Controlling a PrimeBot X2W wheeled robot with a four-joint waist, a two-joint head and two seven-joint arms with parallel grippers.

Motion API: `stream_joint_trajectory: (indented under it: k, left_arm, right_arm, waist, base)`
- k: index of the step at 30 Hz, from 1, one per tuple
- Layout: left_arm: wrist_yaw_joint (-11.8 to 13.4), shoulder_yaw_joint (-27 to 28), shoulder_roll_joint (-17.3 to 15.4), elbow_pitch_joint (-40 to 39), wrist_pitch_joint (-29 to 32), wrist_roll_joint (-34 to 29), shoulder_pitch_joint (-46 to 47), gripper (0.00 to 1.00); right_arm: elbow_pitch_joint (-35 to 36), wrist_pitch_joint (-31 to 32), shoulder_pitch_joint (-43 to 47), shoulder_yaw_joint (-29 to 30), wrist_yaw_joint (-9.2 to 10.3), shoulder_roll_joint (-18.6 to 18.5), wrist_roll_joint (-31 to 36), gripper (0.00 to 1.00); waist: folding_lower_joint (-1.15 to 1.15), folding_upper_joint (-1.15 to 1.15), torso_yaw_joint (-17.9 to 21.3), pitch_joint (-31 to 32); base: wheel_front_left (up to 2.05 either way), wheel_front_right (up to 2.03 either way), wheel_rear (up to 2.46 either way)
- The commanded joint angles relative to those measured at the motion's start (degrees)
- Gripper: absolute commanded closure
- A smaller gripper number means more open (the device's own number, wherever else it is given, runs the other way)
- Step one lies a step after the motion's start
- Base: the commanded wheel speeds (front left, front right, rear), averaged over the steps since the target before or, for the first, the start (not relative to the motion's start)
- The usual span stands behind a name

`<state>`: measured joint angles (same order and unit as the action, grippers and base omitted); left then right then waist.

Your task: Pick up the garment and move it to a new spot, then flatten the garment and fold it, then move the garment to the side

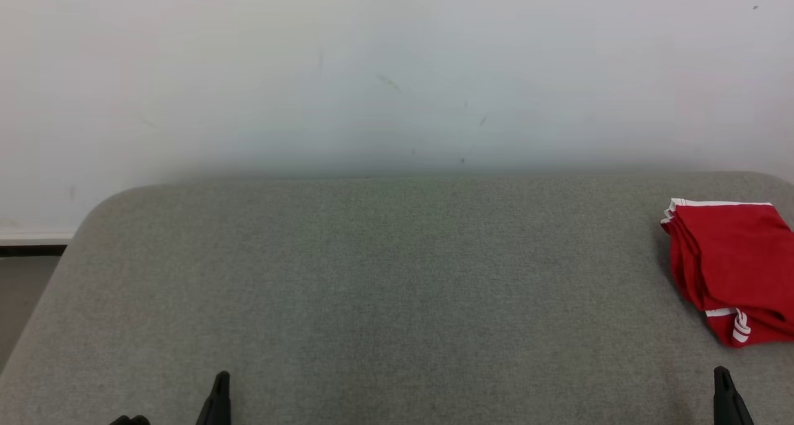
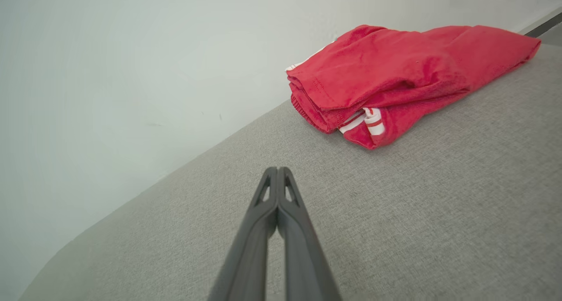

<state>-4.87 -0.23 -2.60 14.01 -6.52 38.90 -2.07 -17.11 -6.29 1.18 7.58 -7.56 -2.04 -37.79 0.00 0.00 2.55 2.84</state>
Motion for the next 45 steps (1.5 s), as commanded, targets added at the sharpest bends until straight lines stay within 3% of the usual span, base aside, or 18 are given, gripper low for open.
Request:
stream_joint_trajectory:
  k: [1, 45]
  left_arm:
    - [-0.4, 0.6, -0.2, -0.7, 0.6, 3.2, 1.6, 1.0]
    - [-1.8, 4.3, -0.4, -0.3, 8.0, 32.6, 5.8, 1.0]
  right_arm:
    - [1.0, 0.7, -1.7, 0.0, 0.04, -0.7, -3.1, 1.0]
    - [2.3, 7.8, -5.2, -0.6, 0.08, -0.9, -33.1, 1.0]
  waist:
    - [0.0, 0.0, -0.1, -0.1]
    - [0.0, 0.0, -1.3, -1.5]
  base:
    - [0.0, 0.0, 0.0]
    - [0.0, 0.0, 0.0]
